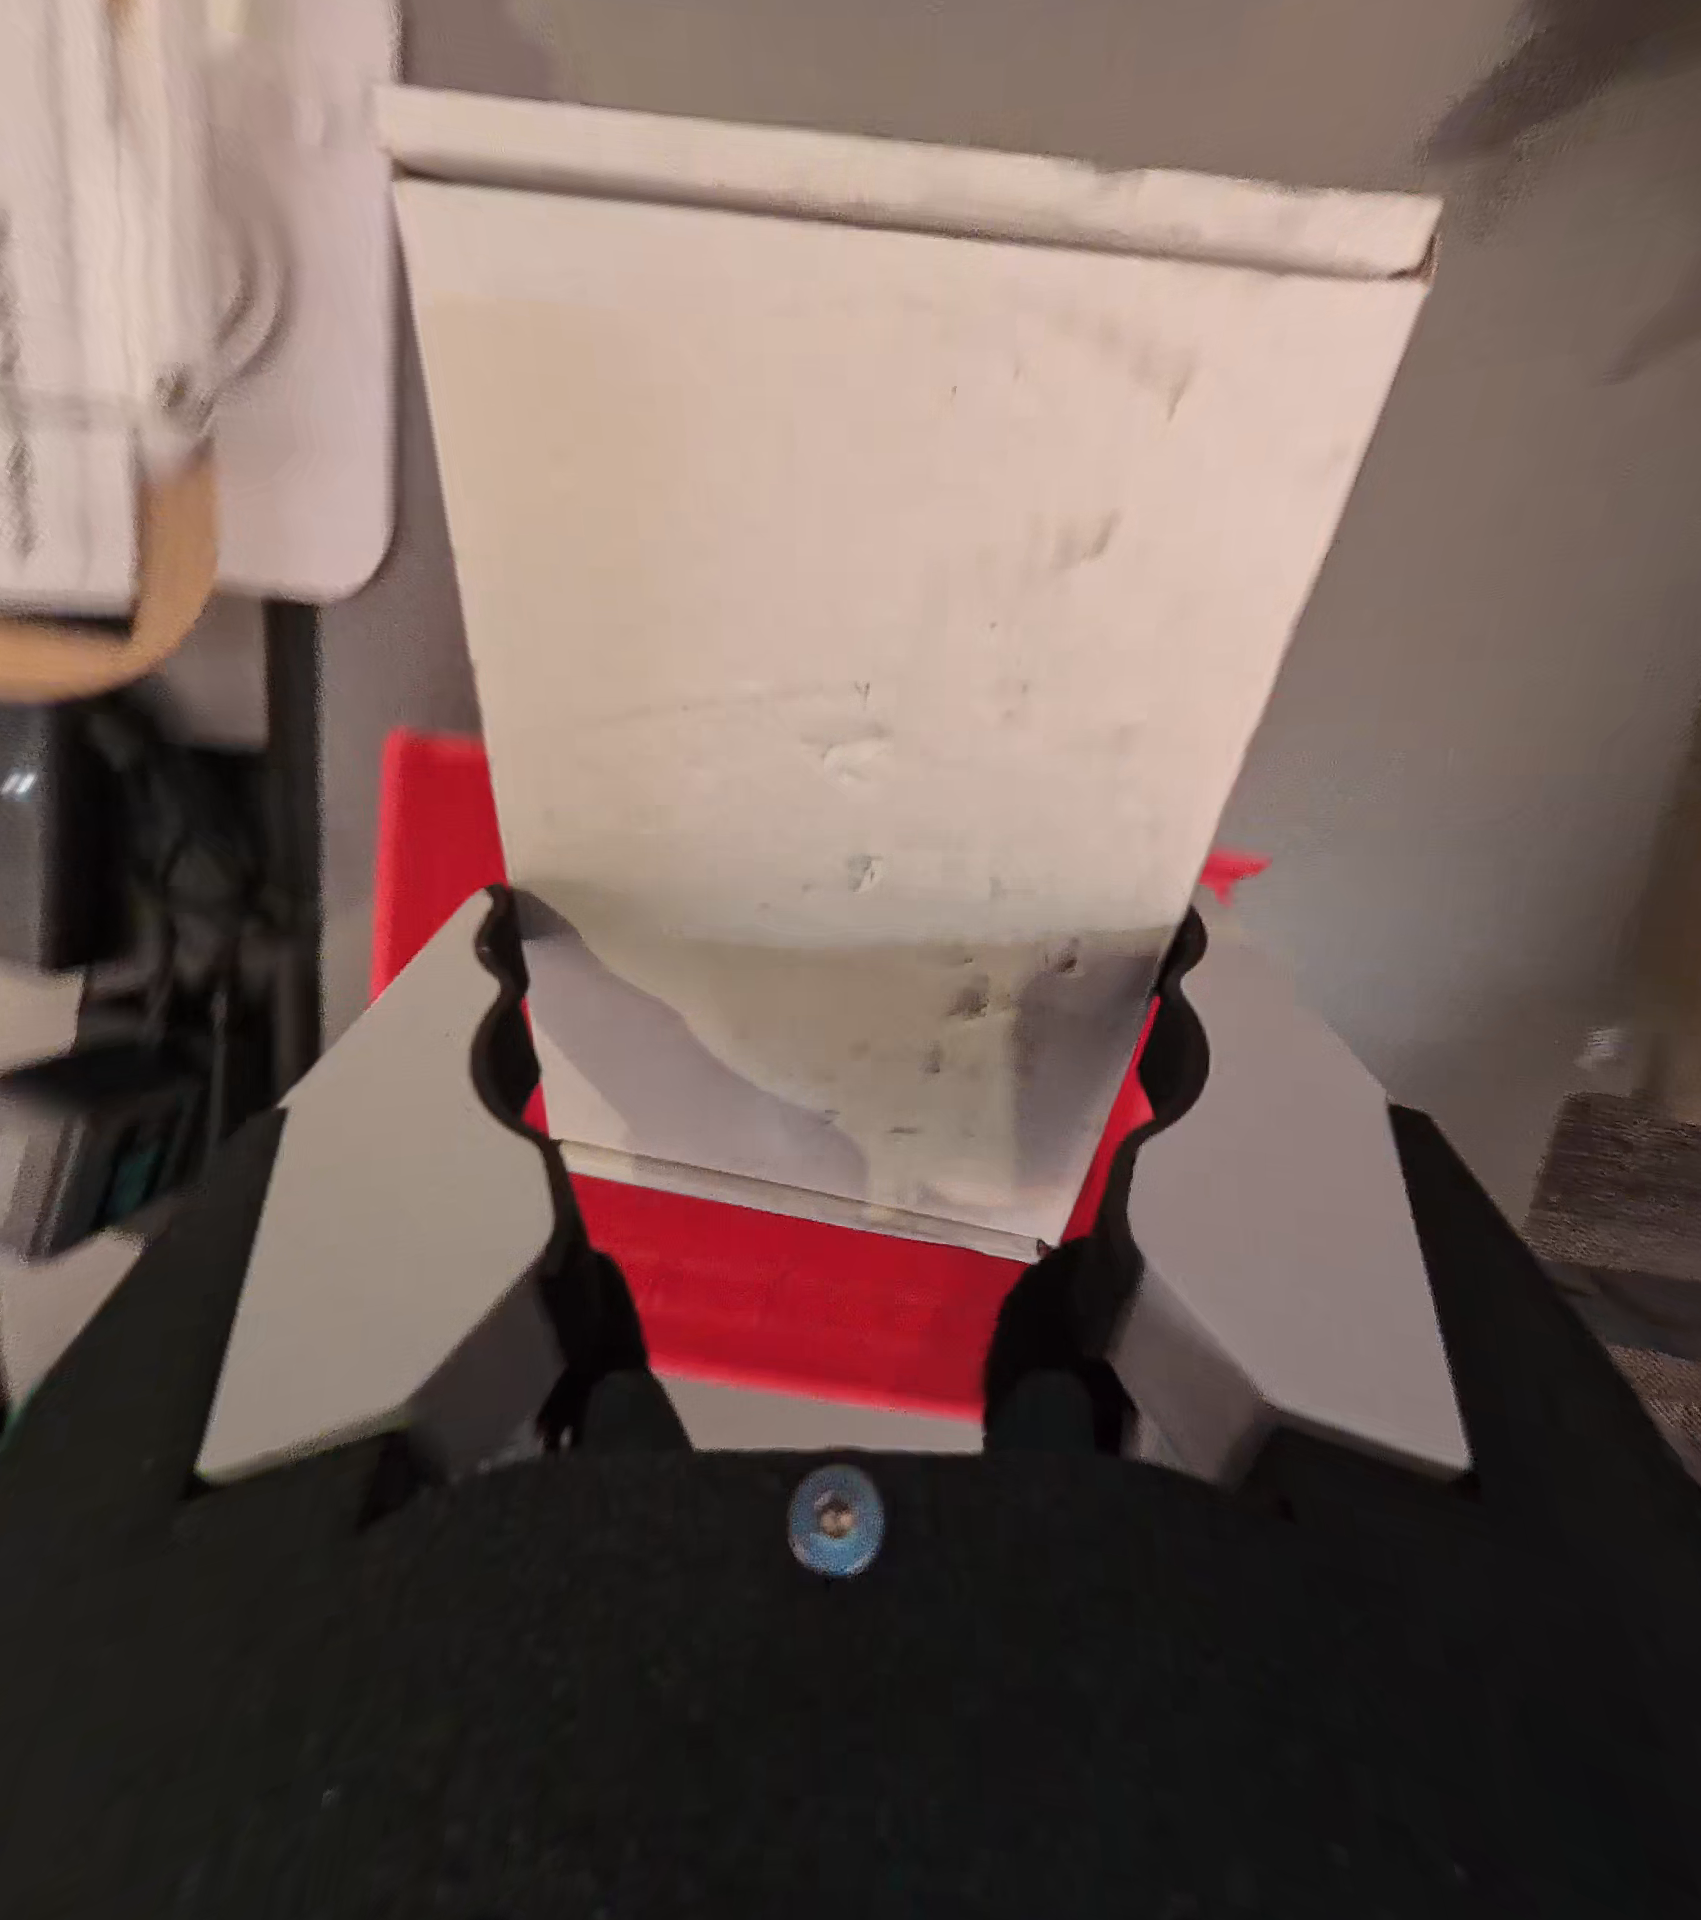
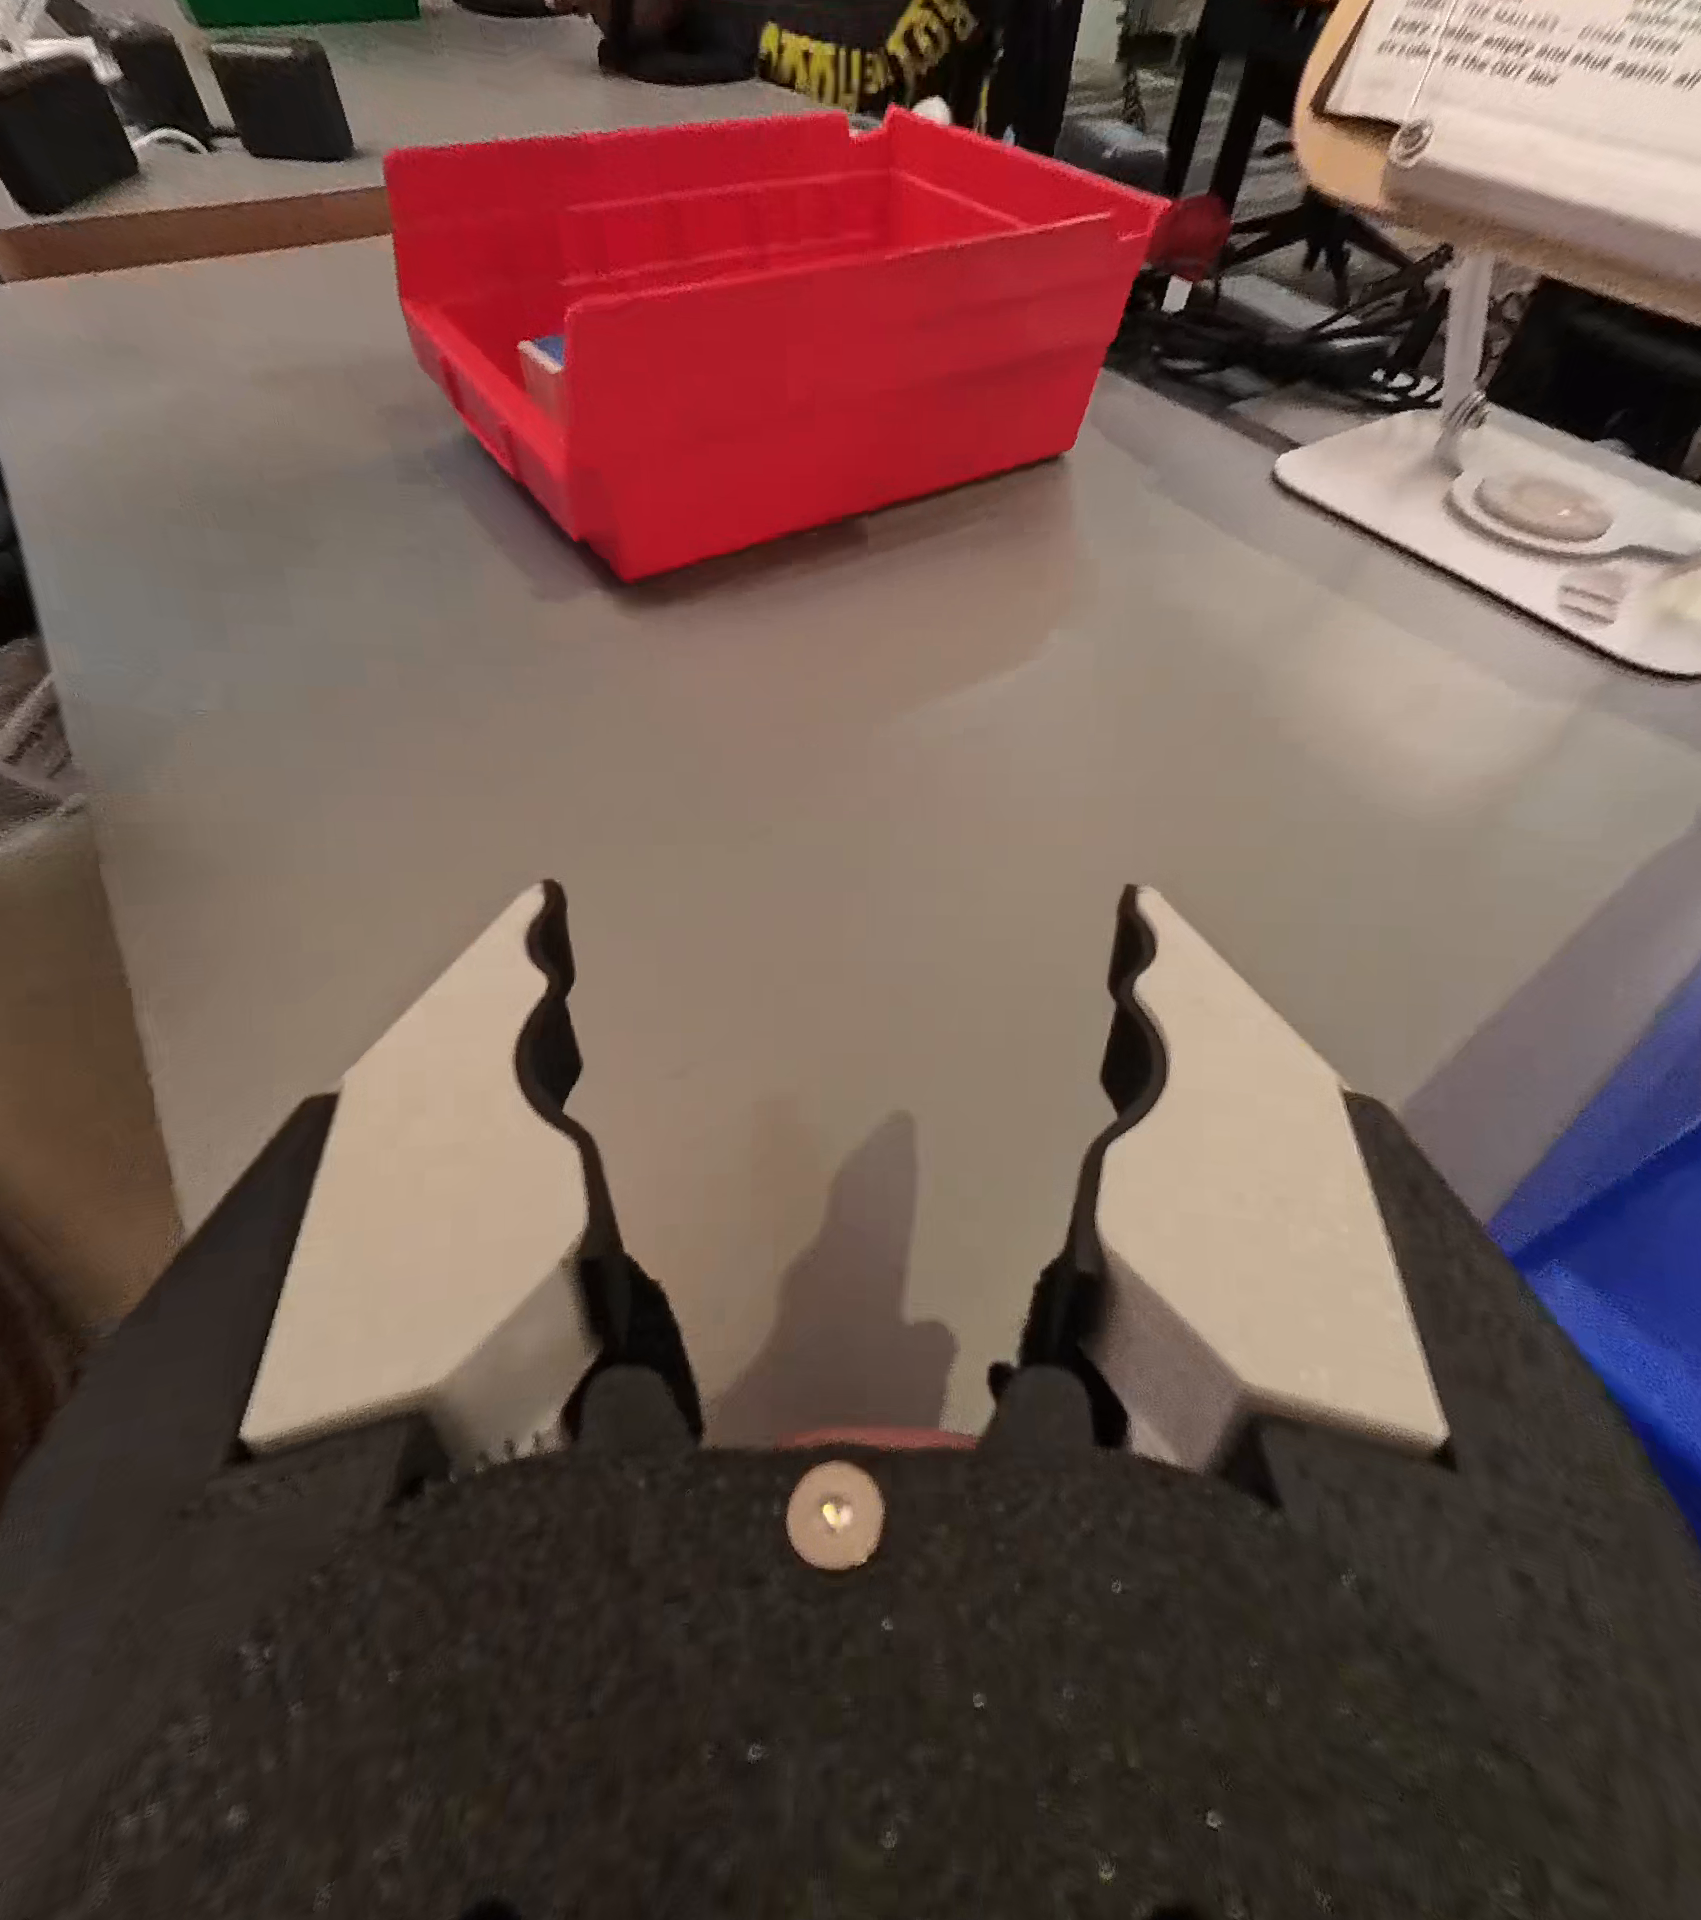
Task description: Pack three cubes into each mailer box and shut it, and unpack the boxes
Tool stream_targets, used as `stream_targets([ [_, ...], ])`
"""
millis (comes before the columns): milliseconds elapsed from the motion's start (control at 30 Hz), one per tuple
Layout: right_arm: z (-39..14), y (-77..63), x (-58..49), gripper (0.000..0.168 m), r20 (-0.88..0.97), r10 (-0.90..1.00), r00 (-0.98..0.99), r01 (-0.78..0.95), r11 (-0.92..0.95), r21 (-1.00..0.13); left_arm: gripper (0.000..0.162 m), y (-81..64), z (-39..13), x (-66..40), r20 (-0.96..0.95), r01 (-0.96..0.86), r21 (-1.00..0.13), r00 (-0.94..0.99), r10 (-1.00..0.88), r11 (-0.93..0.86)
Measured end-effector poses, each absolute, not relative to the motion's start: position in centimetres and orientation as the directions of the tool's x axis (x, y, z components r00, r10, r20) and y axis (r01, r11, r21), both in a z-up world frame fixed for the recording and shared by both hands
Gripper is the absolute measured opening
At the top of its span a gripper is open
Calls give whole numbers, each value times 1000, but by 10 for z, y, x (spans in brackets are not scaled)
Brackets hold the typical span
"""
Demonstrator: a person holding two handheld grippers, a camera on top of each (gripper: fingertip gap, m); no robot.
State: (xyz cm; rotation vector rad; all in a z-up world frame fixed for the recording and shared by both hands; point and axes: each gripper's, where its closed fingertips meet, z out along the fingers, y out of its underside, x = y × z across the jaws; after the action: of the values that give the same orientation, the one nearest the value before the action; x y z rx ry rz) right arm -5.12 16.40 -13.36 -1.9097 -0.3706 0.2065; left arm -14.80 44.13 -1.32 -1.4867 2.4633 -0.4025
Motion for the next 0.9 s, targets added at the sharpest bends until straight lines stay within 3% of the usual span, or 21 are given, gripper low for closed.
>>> stream_targets([
  [167, -102, 204, -38, 107, 162, 325, 932, 229, -182, -956, 118, 329, -26, -106, 207, -781, -387, -592, -779, 490],
  [367, -83, 202, -34, 97, 356, 278, 892, 395, -98, -914, 118, 249, -83, -105, 497, -794, -207, -589, -637, 572],
  [500, -94, 185, -47, 88, 454, 306, 837, 490, -49, -870, 118, 229, -124, -108, 553, -787, -102, -553, -623, 608],
  [600, -108, 177, -60, 86, 500, 363, 786, 551, -45, -834, 118, 215, -142, -107, 571, -779, -88, -550, -610, 621],
  [800, -135, 173, -64, 77, 464, 443, 767, 565, -122, -816, 112, 205, -157, -94, 526, -798, -137, -561, -640, 587],
  [900, -144, 174, -54, 74, 297, 455, 840, 437, -241, -866, 108, 207, -153, -84, 402, -783, -210, -615, -679, 585],
])
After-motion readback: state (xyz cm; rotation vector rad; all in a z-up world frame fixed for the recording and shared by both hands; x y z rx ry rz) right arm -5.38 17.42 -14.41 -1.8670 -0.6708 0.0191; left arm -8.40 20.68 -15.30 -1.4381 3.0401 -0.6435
